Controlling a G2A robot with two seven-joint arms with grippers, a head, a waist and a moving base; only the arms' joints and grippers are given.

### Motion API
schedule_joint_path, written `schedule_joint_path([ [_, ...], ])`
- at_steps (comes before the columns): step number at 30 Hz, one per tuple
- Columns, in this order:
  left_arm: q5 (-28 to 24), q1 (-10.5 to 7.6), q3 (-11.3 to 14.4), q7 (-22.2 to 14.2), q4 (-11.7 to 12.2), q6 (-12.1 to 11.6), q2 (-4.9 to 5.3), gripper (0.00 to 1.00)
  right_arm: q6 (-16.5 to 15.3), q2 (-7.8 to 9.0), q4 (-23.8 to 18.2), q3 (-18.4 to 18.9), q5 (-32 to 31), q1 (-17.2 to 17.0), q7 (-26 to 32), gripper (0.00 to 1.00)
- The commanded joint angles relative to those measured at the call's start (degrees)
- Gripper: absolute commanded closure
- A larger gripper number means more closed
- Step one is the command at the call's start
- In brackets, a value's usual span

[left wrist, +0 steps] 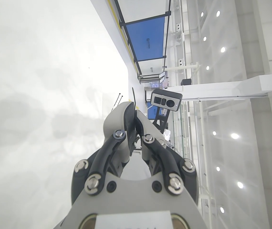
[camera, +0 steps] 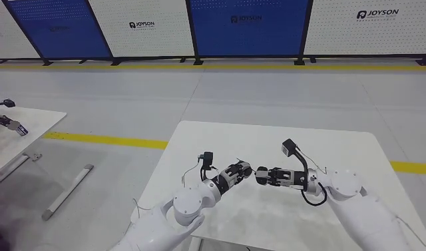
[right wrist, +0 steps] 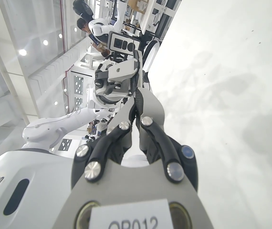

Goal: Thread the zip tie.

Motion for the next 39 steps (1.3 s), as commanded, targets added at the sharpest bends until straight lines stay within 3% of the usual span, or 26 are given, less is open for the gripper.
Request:
schedule_joint_path([
  [1, 0.88, 0.05, 0.11, -0.56, -0.06, 0.31, -0.04, 0.61, -0.04, -0.03, -0.09, 0.10, -0.11, -0.05, 0.10, 1.00],
  [2, 0.93, 0.12, 0.12, -0.95, -0.08, 0.49, -0.06, 0.00, -0.05, -0.04, -0.15, 0.17, -0.21, -0.09, 0.20, 1.00],
  [16, 0.73, 0.26, 0.11, -1.14, 0.05, 0.53, -0.08, 0.00, -0.21, -0.02, -0.10, 0.88, 0.08, -0.19, 0.28, 1.00],
  [19, 0.33, 0.01, -1.28, -4.67, 0.82, 0.64, 0.19, 0.00, -0.21, -0.02, -0.10, 0.88, 0.08, -0.19, 0.28, 1.00],
  [22, -1.25, 0.01, -3.95, -12.29, 2.05, 0.00, 0.87, 0.00, -0.21, -0.02, -0.10, 0.88, 0.08, -0.19, 0.28, 1.00],
  [27, 2.93, -0.47, -8.35, -30.46, 4.18, 3.02, 3.02, 0.00, -0.21, -0.02, -0.10, 0.88, 0.08, -0.19, 0.28, 1.00],
  [39, 3.30, -0.41, -8.91, -31.17, 4.37, 2.88, 3.20, 0.00, -0.21, -0.02, -0.10, 0.88, 0.08, -0.19, 0.28, 1.00],
])
